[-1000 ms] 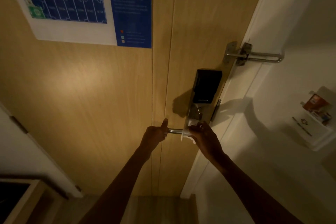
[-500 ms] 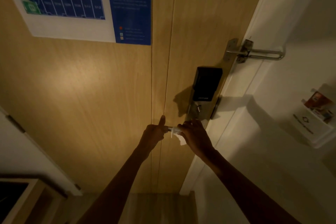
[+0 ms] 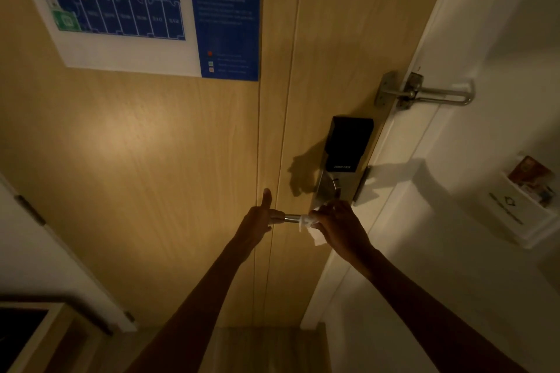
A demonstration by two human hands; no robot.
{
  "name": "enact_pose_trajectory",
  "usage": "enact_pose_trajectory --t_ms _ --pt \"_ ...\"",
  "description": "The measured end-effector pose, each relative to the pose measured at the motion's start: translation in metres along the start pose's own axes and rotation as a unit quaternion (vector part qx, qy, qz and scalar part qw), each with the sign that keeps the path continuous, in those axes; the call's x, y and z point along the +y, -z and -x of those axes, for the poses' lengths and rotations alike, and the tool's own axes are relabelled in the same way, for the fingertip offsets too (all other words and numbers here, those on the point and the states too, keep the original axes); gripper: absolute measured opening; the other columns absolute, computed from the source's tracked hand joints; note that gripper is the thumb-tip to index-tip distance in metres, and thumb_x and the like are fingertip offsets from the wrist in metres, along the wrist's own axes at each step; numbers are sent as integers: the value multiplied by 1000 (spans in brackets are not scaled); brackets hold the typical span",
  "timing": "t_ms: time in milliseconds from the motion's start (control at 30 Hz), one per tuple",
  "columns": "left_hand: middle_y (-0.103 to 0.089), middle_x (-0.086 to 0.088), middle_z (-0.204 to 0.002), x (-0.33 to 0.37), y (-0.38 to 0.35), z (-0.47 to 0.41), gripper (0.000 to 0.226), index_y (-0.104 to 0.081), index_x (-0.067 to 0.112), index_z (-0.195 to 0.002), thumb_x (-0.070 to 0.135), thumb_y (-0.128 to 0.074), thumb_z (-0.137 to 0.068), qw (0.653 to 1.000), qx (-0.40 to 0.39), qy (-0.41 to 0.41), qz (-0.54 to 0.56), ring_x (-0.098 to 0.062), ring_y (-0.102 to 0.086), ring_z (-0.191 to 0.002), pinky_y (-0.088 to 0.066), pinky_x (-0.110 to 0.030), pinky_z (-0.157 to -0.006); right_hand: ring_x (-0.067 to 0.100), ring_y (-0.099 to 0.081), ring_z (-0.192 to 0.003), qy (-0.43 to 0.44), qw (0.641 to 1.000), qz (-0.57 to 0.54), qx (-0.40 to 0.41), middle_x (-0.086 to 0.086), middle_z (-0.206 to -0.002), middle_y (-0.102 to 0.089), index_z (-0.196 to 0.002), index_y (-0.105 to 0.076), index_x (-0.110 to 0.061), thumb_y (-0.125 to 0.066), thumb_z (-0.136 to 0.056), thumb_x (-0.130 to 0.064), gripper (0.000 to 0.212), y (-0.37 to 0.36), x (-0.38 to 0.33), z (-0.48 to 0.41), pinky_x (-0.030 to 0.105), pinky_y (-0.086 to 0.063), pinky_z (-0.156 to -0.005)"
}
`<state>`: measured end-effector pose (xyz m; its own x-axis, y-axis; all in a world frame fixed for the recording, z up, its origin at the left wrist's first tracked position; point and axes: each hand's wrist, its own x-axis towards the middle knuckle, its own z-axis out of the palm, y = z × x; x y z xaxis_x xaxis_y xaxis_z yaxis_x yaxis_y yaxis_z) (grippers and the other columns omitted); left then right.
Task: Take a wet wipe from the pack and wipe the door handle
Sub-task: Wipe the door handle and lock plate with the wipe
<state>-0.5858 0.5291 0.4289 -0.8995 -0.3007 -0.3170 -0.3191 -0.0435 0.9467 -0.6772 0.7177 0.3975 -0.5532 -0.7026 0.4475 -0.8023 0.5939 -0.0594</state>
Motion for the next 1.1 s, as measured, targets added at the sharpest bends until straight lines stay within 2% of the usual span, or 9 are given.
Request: enact_pose_trajectory --t_ms 167,300,400,500,700,900,1000,1067,1100 --pt "-68 -17 -118 1 1 2 78 -68 0 -107 56 -16 -96 1000 -2 -7 4 -22 -59 -112 -37 -37 -99 19 -64 -92 25 999 38 -9 -1 -91 -71 -104 -66 -19 -72 -81 -35 29 -9 -17 -7 35 -52 -86" --pt "-66 -17 -120 3 2 3 81 -65 -4 -113 58 -15 -95 1000 -10 0 -13 -23 -58 -115 -35 -38 -101 20 -65 -87 9 1000 26 -1 -2 -83 -71 -95 -67 -17 -76 -80 -29 21 -18 -21 -9 35 -54 -82" --pt "-68 -16 -118 2 4 1 83 -69 1 -109 62 -15 -93 999 -17 3 -35 -25 -58 -115 -37 -34 -95 21 -65 -93 41 996 74 -24 0 -91 -71 -101 -65 -18 -74 -81 -26 23 -18 -2 -3 34 -53 -86" --pt "-69 -15 -115 2 4 0 87 -72 5 -103 70 -16 -88 999 -6 13 -45 -29 -60 -112 -39 -34 -92 26 -67 -90 50 990 127 -28 8 -90 -71 -96 -64 -11 -79 -74 -19 27 -18 1 -2 37 -55 -83" --pt "-64 -17 -124 3 3 3 86 -66 -1 -114 65 -14 -91 1000 -21 8 -18 -26 -55 -120 -34 -39 -106 27 -69 -82 59 982 181 9 10 -84 -70 -94 -64 -7 -82 -71 -18 31 -27 -7 -4 40 -54 -86" --pt "-61 -19 -128 7 6 2 89 -62 -5 -118 66 -15 -90 999 -35 15 -20 -27 -54 -122 -30 -42 -110 30 -64 -103 84 984 149 43 11 -105 -70 -106 -68 -11 -72 -75 -16 31 -15 20 8 40 -51 -87" --pt "-61 -19 -128 7 4 2 88 -62 -4 -118 66 -17 -90 999 -33 15 -17 -26 -54 -122 -33 -40 -108 25 -56 -113 3 997 69 15 4 -115 -66 -111 -65 -14 -69 -84 -21 29 -16 15 5 39 -46 -93" --pt "-62 -18 -126 6 5 1 88 -63 -3 -117 68 -20 -89 999 -30 17 -11 -25 -55 -121 -34 -39 -108 22 -55 -111 -11 999 36 -5 1 -109 -67 -111 -64 -16 -74 -83 -23 31 -25 1 1 37 -45 -94" --pt "-63 -18 -126 6 5 1 87 -64 -3 -115 68 -20 -89 999 -30 18 -9 -26 -55 -120 -34 -39 -108 22 -58 -105 18 999 43 -5 1 -101 -69 -108 -64 -16 -78 -79 -21 32 -30 -2 0 35 -48 -90"
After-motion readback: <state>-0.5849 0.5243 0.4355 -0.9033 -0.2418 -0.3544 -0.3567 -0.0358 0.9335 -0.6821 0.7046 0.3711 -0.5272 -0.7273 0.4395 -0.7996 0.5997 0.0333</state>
